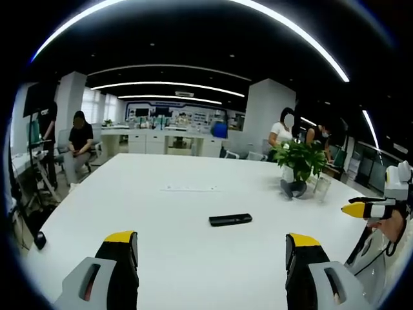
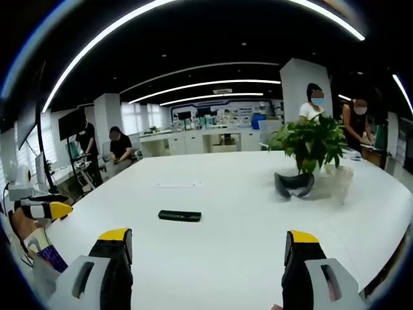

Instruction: Press the specified remote control buttons in sequence, fully releasing each button before pressing the next.

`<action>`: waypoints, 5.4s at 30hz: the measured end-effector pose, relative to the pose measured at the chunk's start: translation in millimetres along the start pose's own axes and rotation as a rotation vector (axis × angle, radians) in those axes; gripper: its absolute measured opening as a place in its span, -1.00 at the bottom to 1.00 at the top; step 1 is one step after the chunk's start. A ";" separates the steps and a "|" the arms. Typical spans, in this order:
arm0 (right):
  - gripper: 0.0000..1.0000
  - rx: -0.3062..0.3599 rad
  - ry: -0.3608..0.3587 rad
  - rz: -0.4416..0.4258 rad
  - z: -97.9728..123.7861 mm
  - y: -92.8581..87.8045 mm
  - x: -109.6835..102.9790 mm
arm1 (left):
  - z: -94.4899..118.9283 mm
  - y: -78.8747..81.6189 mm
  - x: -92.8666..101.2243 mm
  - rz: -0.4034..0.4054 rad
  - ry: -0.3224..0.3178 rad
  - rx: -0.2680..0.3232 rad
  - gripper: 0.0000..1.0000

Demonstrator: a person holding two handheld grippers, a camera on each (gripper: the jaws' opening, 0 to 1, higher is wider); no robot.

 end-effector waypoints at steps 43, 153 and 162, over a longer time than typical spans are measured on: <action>0.87 -0.023 0.002 0.002 -6.8 -6.4 -0.7 | -13.7 1.4 -8.0 -0.051 0.008 -0.036 0.90; -1.00 -0.378 0.036 -0.047 -32.1 -71.6 25.2 | -316.6 -66.2 16.5 -1.048 -0.650 -0.911 -0.41; -1.00 -0.354 0.033 -0.045 -23.8 -65.7 24.8 | -310.3 -68.6 18.3 -1.058 -0.655 -0.880 -0.56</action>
Point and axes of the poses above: the point that each gripper's makers call its tool centre point, and the gripper's own axes: z roughly backward along the fingers, x roughly to its right, y roughly out of its top, the point moved 1 cm from there along z, roughly backward along the fingers, and after that the axes turned 6 degrees about -x, right-handed, at the moved point
